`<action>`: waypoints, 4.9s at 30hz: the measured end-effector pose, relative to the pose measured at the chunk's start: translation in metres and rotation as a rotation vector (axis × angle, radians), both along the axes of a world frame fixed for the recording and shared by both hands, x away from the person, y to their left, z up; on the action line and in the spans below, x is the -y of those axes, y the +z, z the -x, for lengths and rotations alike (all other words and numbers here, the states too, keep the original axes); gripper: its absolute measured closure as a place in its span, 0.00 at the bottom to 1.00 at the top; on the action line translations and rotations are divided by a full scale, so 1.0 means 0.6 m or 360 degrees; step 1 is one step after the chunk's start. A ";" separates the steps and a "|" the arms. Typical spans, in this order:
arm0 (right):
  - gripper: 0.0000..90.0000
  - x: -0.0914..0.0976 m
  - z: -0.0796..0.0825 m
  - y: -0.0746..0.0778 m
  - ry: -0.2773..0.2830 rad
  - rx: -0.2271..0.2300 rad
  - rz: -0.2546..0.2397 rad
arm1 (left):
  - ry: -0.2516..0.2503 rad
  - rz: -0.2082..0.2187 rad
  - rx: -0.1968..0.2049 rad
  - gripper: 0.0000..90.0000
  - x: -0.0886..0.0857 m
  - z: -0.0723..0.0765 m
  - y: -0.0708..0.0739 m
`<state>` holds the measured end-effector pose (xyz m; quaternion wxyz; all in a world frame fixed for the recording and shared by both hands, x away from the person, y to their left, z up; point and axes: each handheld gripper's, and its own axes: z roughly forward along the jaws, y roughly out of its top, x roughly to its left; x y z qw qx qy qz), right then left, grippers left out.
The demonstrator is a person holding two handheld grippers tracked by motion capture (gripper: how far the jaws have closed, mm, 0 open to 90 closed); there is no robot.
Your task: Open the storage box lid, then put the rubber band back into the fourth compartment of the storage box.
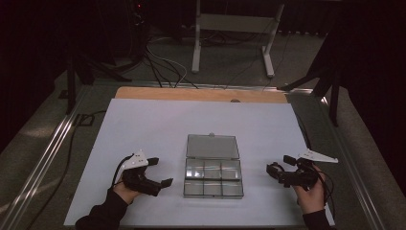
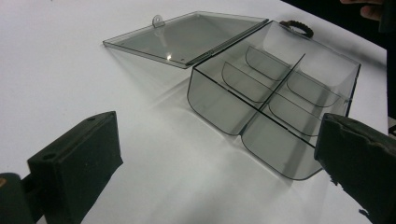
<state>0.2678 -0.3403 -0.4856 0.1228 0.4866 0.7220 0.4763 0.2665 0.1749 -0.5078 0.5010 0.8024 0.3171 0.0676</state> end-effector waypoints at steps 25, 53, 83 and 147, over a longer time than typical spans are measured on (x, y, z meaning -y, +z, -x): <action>0.30 0.019 0.006 -0.025 -0.0251 -0.0084 0.0311 | 0.0004 0.0037 0.0006 0.01 0.001 0.000 0.000; 0.80 0.009 -0.013 -0.055 -0.0338 -0.0179 0.0677 | 0.0011 0.0059 0.0011 0.01 -0.001 -0.002 -0.001; 0.95 0.011 -0.012 -0.032 -0.0359 -0.0197 0.0538 | 0.0015 0.0043 0.0007 0.01 0.000 -0.002 -0.001; 0.95 -0.098 -0.008 0.043 -0.0014 -0.0065 0.0401 | -0.0032 0.0014 0.0014 0.01 0.007 -0.001 -0.002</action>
